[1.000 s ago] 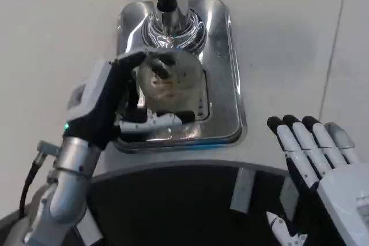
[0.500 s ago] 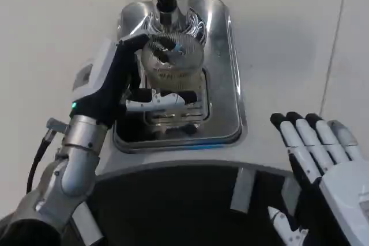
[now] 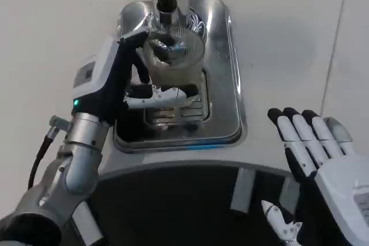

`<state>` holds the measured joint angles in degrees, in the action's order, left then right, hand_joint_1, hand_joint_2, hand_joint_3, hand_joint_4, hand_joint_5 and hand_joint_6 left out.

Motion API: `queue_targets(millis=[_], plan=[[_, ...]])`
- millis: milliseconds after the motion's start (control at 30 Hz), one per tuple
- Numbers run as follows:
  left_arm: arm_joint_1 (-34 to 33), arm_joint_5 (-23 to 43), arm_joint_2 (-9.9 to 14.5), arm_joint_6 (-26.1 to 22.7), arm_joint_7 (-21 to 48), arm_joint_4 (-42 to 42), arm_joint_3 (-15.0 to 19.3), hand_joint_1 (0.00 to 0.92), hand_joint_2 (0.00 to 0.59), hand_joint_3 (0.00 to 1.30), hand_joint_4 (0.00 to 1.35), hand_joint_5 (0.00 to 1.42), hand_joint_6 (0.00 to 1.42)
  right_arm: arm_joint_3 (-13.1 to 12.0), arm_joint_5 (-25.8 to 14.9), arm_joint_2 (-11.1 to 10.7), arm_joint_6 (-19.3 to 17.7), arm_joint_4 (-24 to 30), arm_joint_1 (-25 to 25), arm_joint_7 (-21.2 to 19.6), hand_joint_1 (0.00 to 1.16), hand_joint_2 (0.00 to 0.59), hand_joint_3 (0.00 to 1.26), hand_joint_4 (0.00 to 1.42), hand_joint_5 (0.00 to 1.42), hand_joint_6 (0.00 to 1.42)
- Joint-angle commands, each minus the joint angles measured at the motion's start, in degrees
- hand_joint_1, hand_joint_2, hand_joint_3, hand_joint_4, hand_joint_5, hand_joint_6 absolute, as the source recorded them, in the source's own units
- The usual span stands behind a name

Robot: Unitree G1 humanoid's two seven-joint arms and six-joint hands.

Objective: Grasp the cup under the faucet to collect the drink, then remove the cup.

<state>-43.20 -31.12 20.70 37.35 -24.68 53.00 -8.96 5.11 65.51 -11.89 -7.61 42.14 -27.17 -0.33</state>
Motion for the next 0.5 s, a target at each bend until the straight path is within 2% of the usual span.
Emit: queue_targets(millis=[33, 133, 333, 500], plan=[[0.7, 2.4, 1.4, 1.4, 1.9, -0.1, 0.3, 0.336, 0.043, 0.25, 0.33, 0.76, 1.04, 0.3, -1.2, 0.1, 0.2, -0.6, 0.2, 0.0, 0.04, 0.524, 0.00, 0.00, 0.00, 0.00], [0.5, 3.5, 1.6, 1.7, 3.3, 0.1, 0.3, 0.323, 0.041, 0.18, 0.24, 0.68, 0.93, 0.3, -1.9, -0.2, 0.1, -0.6, 0.5, 0.3, 0.04, 0.525, 0.00, 0.00, 0.00, 0.00], [1.8, 4.6, 2.5, 2.8, 4.0, -1.6, 0.5, 0.301, 0.032, 0.16, 0.20, 0.62, 0.84, 0.2, -2.7, -0.3, 0.0, 0.0, 0.4, 0.5, 0.03, 0.526, 0.00, 0.00, 0.00, 0.00], [7.3, 5.7, 5.5, 3.5, 3.6, -8.9, 3.2, 0.258, 0.031, 0.16, 0.17, 0.60, 0.80, -0.1, -5.4, 1.0, 1.2, 0.9, 2.5, 1.4, 0.03, 0.530, 0.00, 0.00, 0.00, 0.00]])
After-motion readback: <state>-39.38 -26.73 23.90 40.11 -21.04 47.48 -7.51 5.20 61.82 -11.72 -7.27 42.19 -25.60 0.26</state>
